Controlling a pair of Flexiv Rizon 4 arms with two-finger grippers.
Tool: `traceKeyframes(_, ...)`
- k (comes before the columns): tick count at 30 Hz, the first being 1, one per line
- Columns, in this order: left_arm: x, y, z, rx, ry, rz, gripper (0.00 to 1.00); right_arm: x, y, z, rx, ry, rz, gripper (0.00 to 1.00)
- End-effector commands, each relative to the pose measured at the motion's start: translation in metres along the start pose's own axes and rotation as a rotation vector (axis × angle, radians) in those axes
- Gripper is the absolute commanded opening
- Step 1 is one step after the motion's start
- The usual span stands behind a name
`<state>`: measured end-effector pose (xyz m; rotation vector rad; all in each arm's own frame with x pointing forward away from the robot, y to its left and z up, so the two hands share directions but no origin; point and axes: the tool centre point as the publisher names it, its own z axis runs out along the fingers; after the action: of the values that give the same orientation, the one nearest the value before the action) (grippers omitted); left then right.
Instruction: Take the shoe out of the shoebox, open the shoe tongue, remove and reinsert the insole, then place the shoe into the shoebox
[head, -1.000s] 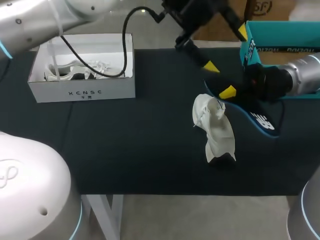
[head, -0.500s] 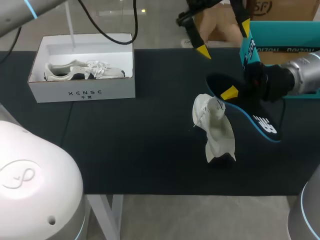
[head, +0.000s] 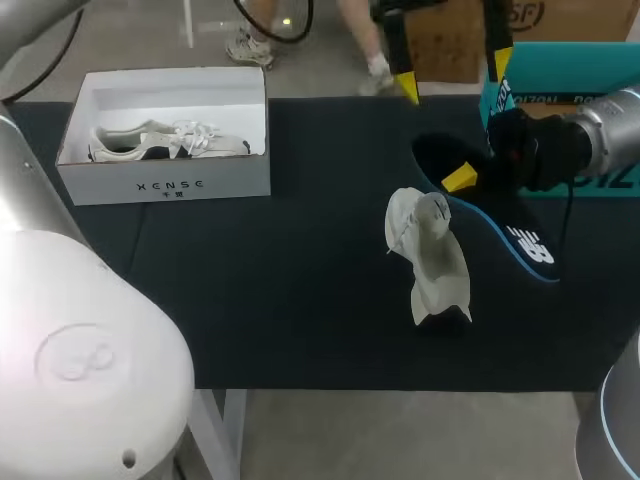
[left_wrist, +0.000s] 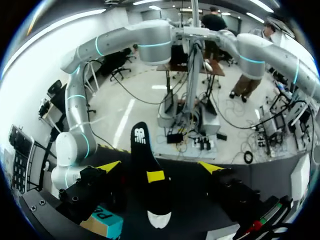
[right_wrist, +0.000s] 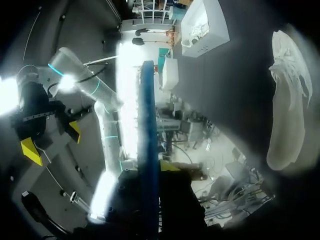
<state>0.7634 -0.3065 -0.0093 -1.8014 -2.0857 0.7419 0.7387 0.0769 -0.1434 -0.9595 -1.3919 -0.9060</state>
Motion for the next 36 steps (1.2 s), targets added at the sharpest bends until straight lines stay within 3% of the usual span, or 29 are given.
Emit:
traceKeyframes(1, -0.001, -0.001, -0.018, -0.054, 0.226, -0.039, 1.0, -0.009, -0.001, 0.002, -0.001, 0.014, 0.006, 0.0)
traceKeyframes(4, 0.006, -0.005, -0.045, -0.119, 0.283, -0.085, 1.0, -0.01, -0.002, 0.001, -0.001, 0.015, 0.008, 0.0)
traceKeyframes(9, 0.013, -0.002, -0.054, -0.137, 0.318, -0.116, 1.0, -0.009, -0.003, 0.002, -0.001, 0.013, 0.004, 0.0)
traceKeyframes(16, 0.015, 0.002, -0.034, -0.124, 0.278, -0.079, 1.0, -0.008, -0.004, 0.005, -0.001, 0.009, 0.009, 0.0)
traceKeyframes(28, 0.028, -0.005, -0.015, -0.348, 0.122, 0.0, 1.0, -0.008, -0.003, 0.008, 0.004, 0.007, 0.016, 0.0)
traceKeyframes(36, 0.04, -0.013, -0.001, -0.434, 0.043, 0.001, 1.0, -0.008, -0.003, 0.008, 0.004, 0.007, 0.016, 0.0)
